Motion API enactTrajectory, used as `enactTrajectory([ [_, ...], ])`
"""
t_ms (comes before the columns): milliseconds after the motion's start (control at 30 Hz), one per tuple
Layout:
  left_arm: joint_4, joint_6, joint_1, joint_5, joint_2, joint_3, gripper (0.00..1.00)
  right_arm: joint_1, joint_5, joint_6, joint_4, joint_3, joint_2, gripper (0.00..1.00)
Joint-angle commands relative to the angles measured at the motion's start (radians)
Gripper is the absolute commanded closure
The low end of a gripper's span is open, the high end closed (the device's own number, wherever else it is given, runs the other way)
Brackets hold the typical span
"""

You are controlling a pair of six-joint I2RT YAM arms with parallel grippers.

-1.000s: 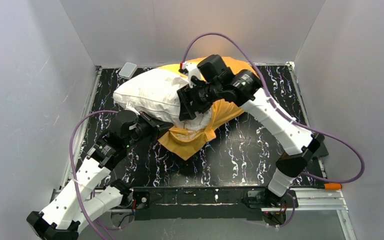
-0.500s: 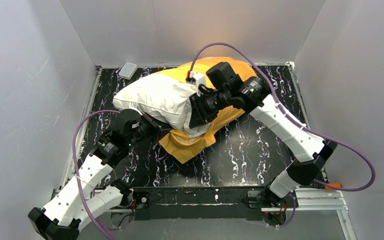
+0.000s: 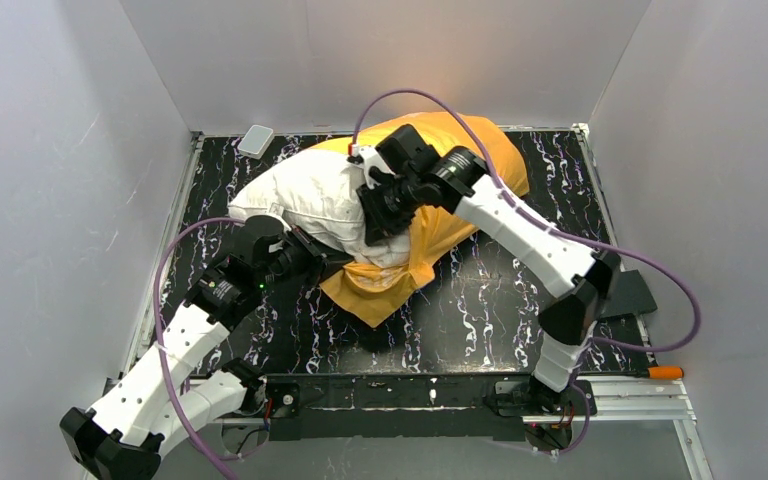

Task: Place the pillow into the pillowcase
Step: Stuff the pillow into the pillowcase.

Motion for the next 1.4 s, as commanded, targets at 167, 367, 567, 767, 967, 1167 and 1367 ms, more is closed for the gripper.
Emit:
enactTrajectory([
  [167, 0.146, -0.024, -0.009, 0.175, -0.076, 0.048, 1.00, -0.009, 0.130, -0.044, 0.088, -0.022, 0.216, 0.80],
  [367, 0.254, -0.099, 0.004, 0.089, -0.129, 0.016, 1.00, 0.005, 0.059, -0.073, 0.102, -0.375, 0.067, 0.80],
  [567, 0.309, -0.151, 0.070, 0.027, -0.165, -0.027, 1.00, 0.007, -0.031, -0.126, -0.050, -0.526, -0.067, 0.79],
  [767, 0.460, -0.213, 0.087, 0.097, -0.110, -0.056, 1.00, 0.005, -0.056, -0.065, 0.063, -0.628, -0.122, 0.77],
  [967, 0.316, -0.101, 0.087, 0.201, -0.007, 0.115, 1.00, 0.004, -0.046, 0.012, 0.235, -0.450, 0.027, 0.76],
  [1167, 0.253, -0.072, 0.040, 0.271, 0.042, 0.155, 1.00, 0.002, 0.002, 0.041, 0.254, -0.120, 0.232, 0.76],
  [1367, 0.296, -0.081, -0.002, 0.295, 0.047, 0.210, 1.00, -0.005, 0.262, 0.021, 0.190, -0.099, 0.345, 0.77],
])
